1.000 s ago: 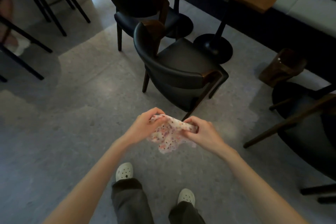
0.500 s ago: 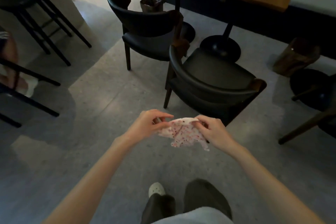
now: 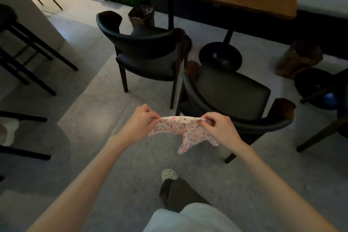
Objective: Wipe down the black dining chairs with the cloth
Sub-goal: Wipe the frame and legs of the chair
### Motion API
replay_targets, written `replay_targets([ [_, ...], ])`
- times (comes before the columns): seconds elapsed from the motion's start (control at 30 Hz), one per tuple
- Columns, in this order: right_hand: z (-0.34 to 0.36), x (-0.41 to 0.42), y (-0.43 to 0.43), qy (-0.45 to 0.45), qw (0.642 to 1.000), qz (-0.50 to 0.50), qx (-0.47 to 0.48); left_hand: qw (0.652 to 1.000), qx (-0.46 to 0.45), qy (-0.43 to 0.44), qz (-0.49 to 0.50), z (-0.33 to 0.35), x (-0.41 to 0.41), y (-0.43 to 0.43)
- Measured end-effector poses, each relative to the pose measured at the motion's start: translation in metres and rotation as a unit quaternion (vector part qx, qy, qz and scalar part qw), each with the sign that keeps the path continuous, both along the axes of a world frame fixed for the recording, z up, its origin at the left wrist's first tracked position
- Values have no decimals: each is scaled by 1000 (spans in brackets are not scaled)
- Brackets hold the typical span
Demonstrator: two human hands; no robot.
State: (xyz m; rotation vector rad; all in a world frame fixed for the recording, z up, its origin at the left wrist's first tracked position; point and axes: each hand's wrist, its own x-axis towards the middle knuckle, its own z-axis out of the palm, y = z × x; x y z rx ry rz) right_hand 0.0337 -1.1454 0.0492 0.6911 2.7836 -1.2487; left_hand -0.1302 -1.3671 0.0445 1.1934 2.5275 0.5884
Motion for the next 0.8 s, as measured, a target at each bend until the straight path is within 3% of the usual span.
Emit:
replay_targets([
  [0.07,0,-24,1,-7,999,-25,25,999,-16,22,26,3,-26,9],
  [0.2,7,-66,3,-10,997,-61,55,997,4,-21,72,14,-73,30],
  [0.4,0,-118,9,-22,985,-172,17,989,42,-90,106,8,-136,64],
  [0.8,-40,-214,-19,-49,917,-394,-29,973,2,-232,-15,-44,-269,135],
])
